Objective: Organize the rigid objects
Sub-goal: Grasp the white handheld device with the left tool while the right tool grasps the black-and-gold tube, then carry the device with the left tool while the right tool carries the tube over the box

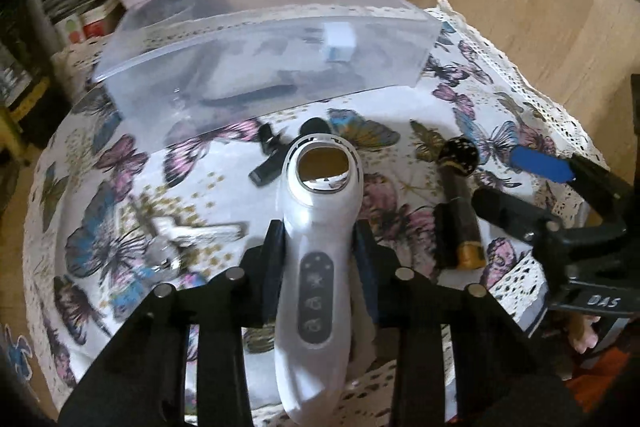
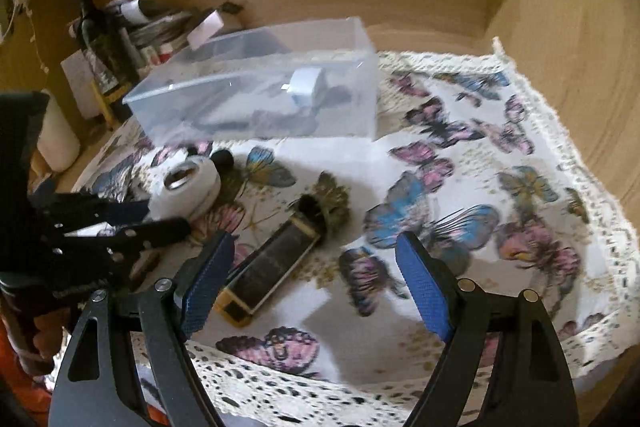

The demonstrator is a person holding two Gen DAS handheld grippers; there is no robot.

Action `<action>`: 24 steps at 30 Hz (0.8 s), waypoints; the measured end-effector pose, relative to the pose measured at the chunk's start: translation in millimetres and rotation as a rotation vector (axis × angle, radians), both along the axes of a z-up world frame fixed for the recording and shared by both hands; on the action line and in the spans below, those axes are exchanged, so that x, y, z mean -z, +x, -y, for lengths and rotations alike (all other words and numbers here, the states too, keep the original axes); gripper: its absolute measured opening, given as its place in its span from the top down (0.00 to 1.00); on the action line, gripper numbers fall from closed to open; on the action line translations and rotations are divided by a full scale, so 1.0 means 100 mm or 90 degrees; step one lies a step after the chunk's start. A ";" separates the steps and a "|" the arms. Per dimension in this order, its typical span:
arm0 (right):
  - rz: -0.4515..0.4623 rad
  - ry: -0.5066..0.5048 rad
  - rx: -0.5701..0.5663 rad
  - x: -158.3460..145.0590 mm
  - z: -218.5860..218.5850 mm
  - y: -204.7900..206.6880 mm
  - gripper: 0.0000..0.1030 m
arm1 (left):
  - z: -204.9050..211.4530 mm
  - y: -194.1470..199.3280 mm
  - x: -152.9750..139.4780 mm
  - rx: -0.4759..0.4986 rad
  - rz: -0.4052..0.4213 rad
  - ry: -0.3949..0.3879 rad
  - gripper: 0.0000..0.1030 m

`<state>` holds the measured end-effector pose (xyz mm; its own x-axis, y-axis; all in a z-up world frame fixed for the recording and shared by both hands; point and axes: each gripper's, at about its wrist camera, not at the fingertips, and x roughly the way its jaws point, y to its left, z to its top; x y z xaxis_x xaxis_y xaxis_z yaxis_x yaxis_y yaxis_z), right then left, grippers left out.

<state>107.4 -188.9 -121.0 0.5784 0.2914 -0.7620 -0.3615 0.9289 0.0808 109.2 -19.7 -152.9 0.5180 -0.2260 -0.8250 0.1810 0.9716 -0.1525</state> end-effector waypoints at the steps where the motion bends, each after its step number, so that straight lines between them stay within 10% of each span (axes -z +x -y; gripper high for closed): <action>1: -0.008 -0.003 -0.002 0.03 -0.02 0.01 0.33 | -0.01 -0.01 0.00 0.000 -0.002 0.002 0.66; 12: -0.029 -0.019 0.010 0.17 0.11 0.05 0.79 | 0.06 0.14 0.02 0.018 -0.012 -0.006 0.66; 24: -0.012 0.000 0.015 0.12 0.16 0.05 0.79 | 0.28 0.36 0.05 0.024 -0.009 0.013 0.57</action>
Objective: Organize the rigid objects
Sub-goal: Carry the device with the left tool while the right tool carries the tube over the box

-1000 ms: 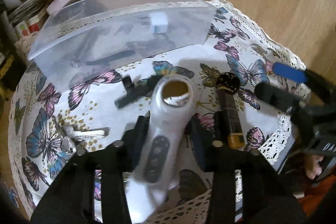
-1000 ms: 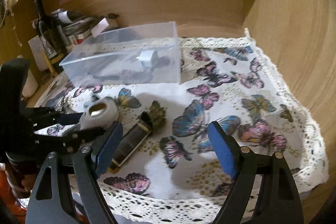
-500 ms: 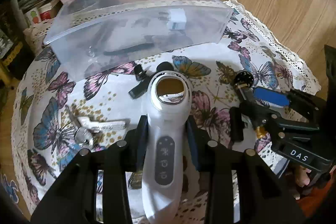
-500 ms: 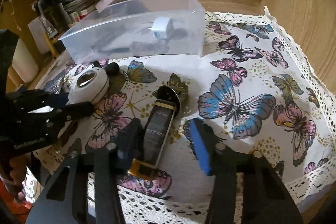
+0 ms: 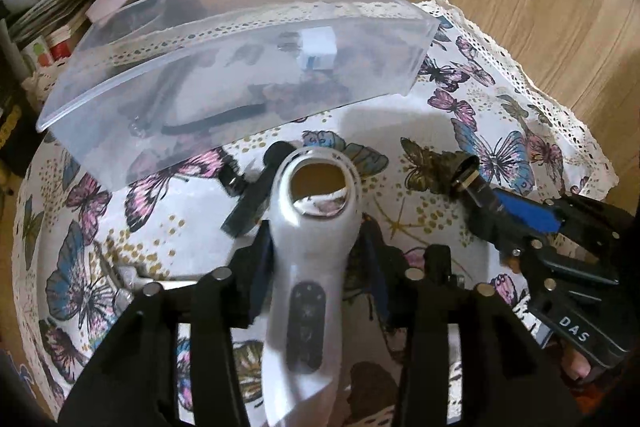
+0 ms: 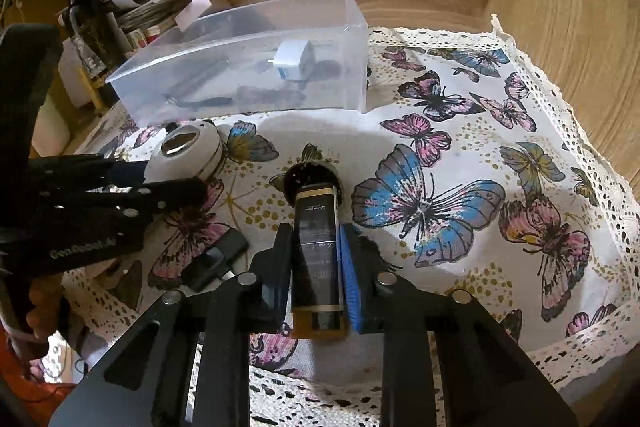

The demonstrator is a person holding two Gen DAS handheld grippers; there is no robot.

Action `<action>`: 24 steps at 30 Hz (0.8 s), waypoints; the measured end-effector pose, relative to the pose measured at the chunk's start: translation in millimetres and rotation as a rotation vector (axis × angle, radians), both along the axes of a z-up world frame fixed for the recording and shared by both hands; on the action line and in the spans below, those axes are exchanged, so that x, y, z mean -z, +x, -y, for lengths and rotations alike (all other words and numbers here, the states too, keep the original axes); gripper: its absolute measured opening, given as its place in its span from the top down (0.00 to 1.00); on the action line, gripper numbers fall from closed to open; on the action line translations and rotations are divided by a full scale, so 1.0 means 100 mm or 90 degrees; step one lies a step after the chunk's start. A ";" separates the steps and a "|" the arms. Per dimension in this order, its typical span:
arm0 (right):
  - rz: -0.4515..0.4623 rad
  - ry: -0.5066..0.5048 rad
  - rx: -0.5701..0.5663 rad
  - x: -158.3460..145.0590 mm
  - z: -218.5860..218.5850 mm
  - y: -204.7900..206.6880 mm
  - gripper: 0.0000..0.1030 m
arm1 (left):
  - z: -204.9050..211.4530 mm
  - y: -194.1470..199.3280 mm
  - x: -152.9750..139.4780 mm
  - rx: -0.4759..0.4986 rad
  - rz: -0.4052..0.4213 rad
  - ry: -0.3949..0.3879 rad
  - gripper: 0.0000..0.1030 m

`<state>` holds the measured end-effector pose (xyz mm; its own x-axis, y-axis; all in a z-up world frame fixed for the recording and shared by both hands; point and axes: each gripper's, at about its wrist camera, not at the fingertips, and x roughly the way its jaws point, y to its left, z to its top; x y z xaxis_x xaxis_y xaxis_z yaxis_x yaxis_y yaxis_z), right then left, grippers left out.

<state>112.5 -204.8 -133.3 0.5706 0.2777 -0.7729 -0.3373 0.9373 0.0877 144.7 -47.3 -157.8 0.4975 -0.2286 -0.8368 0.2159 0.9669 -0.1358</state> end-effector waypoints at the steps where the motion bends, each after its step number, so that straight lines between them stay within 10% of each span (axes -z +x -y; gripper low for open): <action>1: 0.002 0.005 0.002 -0.01 0.01 0.00 0.79 | 0.02 0.02 0.00 -0.002 0.002 0.004 0.57; 24: 0.099 0.040 -0.026 -0.54 -0.16 0.11 0.80 | -0.43 -0.26 -0.71 -0.073 0.140 -0.064 0.63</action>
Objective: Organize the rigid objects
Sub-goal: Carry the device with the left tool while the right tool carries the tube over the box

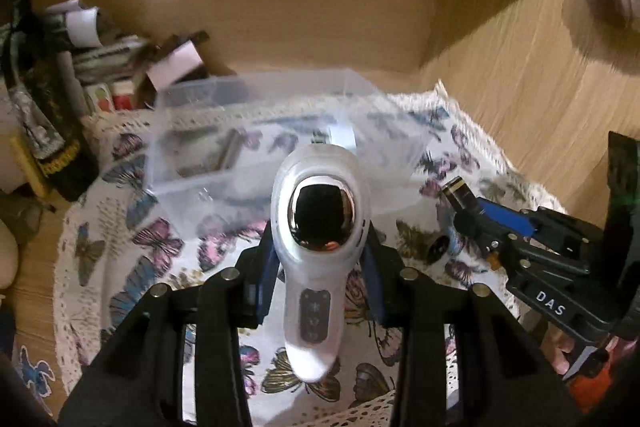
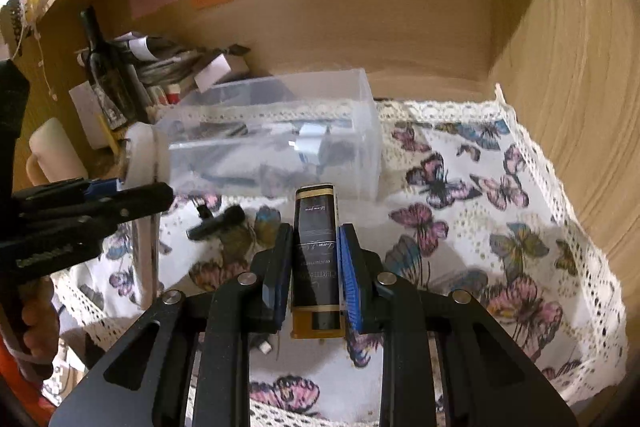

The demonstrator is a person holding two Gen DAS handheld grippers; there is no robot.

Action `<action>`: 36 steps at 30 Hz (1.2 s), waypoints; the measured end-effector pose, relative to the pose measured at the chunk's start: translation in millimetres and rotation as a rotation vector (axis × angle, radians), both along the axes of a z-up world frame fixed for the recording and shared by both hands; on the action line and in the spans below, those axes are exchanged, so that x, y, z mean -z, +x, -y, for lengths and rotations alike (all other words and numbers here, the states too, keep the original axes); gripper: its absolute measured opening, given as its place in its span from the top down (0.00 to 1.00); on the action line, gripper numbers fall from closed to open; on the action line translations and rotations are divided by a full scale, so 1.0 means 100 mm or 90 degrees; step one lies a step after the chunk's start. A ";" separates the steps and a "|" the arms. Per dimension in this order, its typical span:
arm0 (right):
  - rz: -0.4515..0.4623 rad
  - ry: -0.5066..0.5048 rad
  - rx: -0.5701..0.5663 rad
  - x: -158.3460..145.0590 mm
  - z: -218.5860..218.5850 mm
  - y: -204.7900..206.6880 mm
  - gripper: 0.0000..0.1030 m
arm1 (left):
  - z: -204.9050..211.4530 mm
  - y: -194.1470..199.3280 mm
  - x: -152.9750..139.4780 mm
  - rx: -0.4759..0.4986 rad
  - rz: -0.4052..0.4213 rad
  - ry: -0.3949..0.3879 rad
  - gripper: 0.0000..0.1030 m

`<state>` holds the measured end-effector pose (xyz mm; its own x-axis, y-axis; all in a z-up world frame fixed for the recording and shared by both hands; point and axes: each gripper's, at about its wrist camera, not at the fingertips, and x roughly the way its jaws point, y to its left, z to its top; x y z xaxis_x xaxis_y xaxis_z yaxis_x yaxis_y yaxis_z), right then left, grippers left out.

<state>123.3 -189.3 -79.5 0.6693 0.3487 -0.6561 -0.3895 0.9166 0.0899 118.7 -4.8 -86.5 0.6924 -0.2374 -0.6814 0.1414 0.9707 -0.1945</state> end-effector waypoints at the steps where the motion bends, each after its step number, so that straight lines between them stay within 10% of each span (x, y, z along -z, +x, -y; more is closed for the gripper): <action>1: 0.002 0.004 -0.004 -0.02 -0.01 0.02 0.79 | -0.02 -0.01 -0.03 -0.004 0.006 -0.002 0.63; 20: 0.126 0.003 -0.050 -0.67 -0.39 0.43 0.80 | -0.36 -0.01 -0.83 -0.072 0.158 -0.004 0.63; 36: 0.126 -0.017 -0.083 -0.72 -0.81 0.88 0.80 | -0.64 0.39 -0.88 -0.117 0.169 -0.015 0.63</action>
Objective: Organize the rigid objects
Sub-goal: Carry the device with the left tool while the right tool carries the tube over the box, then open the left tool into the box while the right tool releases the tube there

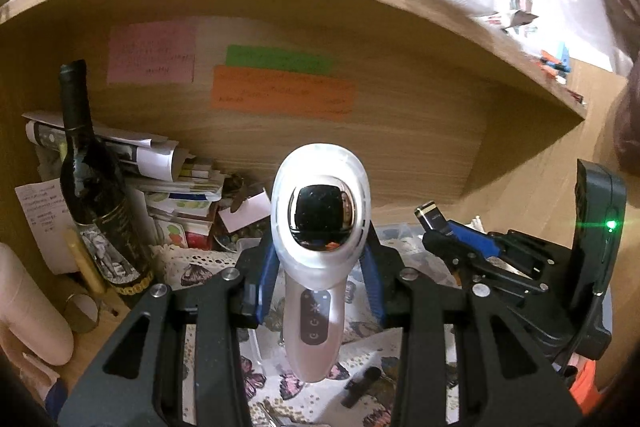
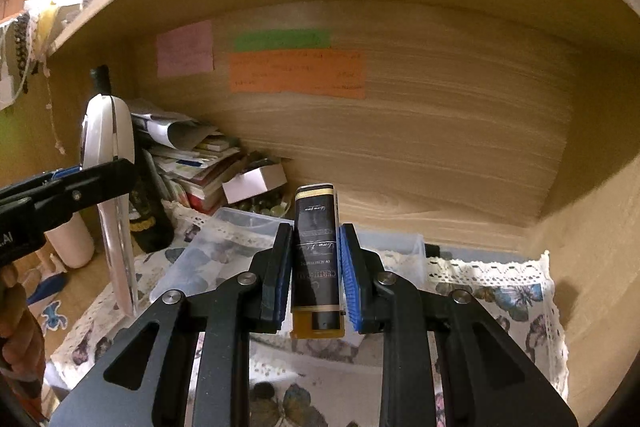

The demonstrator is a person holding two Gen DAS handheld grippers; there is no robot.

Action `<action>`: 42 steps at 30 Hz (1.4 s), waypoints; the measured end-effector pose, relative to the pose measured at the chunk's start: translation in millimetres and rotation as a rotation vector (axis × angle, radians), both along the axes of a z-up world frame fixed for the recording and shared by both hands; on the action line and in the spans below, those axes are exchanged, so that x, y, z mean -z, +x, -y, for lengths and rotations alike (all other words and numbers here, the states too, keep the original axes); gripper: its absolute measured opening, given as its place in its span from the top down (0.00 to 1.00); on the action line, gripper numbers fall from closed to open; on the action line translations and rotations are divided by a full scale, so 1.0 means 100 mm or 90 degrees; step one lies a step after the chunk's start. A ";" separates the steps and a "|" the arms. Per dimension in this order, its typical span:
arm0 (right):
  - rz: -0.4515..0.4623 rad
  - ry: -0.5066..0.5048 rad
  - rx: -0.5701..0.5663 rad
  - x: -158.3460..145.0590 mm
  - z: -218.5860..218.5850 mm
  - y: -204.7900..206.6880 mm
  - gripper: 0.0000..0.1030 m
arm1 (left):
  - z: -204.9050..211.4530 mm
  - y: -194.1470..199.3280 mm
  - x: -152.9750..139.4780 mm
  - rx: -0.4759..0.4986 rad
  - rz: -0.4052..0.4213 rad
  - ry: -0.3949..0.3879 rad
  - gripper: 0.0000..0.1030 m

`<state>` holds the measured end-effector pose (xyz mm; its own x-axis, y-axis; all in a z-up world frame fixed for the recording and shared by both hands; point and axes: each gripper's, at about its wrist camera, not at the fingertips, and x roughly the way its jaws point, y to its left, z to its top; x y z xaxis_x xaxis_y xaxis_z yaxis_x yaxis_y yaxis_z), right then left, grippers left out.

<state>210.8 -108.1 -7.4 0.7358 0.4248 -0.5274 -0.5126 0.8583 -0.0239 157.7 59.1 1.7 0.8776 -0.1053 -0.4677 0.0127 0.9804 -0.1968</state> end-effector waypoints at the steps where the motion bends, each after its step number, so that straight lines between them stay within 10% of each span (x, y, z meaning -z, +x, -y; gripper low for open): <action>1: -0.006 -0.002 -0.001 0.03 -0.02 0.04 0.80 | 0.00 0.03 0.02 -0.002 -0.003 0.002 0.63; 28: -0.179 -0.077 -0.012 0.90 -0.36 0.61 0.80 | -0.06 0.81 1.01 0.037 -0.196 0.030 0.63; 42: -0.140 -0.067 -0.008 0.69 -0.32 0.48 0.71 | 0.04 0.69 0.80 0.050 -0.166 0.038 0.59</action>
